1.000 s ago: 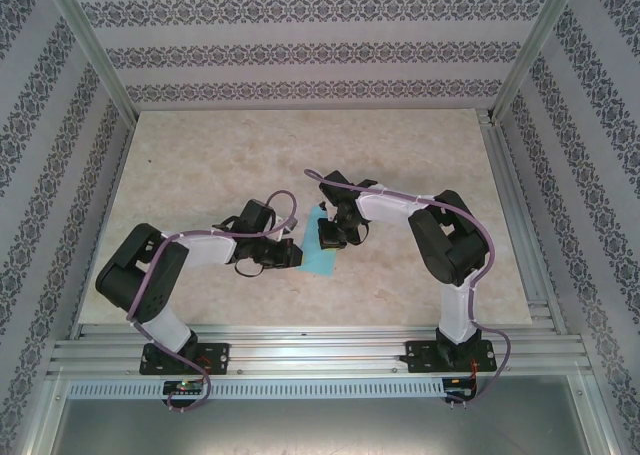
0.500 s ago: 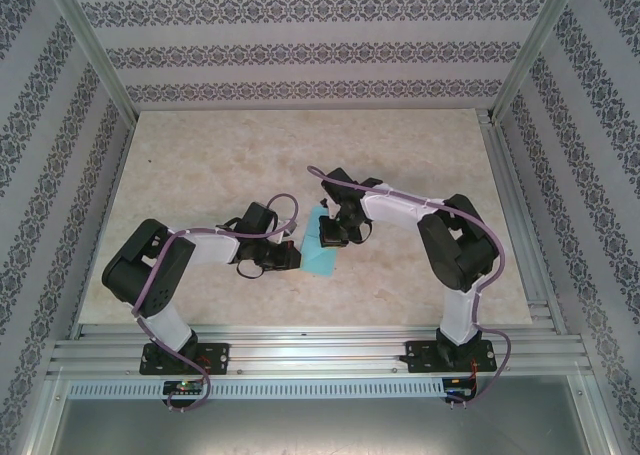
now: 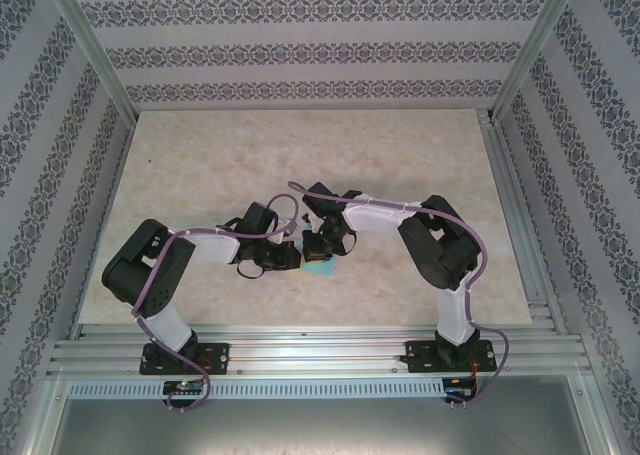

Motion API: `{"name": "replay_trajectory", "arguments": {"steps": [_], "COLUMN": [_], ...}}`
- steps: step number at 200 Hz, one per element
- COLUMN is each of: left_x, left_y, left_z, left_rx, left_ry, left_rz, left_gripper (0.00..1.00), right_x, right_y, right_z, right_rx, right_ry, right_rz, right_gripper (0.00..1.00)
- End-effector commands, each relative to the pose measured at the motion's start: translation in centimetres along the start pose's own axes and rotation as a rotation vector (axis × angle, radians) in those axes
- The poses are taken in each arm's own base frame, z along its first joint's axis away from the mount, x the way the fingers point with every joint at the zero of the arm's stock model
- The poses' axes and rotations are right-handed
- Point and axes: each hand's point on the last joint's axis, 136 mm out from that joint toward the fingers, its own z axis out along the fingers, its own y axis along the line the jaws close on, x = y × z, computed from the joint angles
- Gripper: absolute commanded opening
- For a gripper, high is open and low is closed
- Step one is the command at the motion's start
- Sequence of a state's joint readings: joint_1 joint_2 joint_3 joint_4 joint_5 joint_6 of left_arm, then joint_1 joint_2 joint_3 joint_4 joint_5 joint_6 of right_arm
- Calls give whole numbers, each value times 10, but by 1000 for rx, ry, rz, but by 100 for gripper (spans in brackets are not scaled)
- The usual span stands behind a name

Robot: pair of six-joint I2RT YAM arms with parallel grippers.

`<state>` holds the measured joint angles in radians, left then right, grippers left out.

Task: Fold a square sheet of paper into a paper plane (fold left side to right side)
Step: Fold the triangle a second time at the center of the table.

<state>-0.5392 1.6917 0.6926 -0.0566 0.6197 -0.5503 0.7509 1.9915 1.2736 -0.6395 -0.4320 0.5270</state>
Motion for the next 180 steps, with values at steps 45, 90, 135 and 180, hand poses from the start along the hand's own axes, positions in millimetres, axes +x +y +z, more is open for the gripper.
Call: {"name": "replay_trajectory", "arguments": {"steps": [45, 90, 135, 180], "left_x": [25, 30, 35, 36], "left_y": [44, 51, 57, 58], "left_z": [7, 6, 8, 8], "left_rx": [-191, -226, -238, -241], "left_ry": [55, 66, 75, 78], "left_rz": [-19, -19, -24, -24], "left_gripper": [6, 6, 6, 6], "right_x": [-2, -3, -7, -5], "right_y": [-15, -53, -84, -118], "right_z": [8, -5, -21, -33], "right_rx": [66, 157, 216, 271], "right_ry": [18, 28, 31, 42], "right_rz": [10, 29, 44, 69], "right_gripper": [7, 7, 7, 7]}}
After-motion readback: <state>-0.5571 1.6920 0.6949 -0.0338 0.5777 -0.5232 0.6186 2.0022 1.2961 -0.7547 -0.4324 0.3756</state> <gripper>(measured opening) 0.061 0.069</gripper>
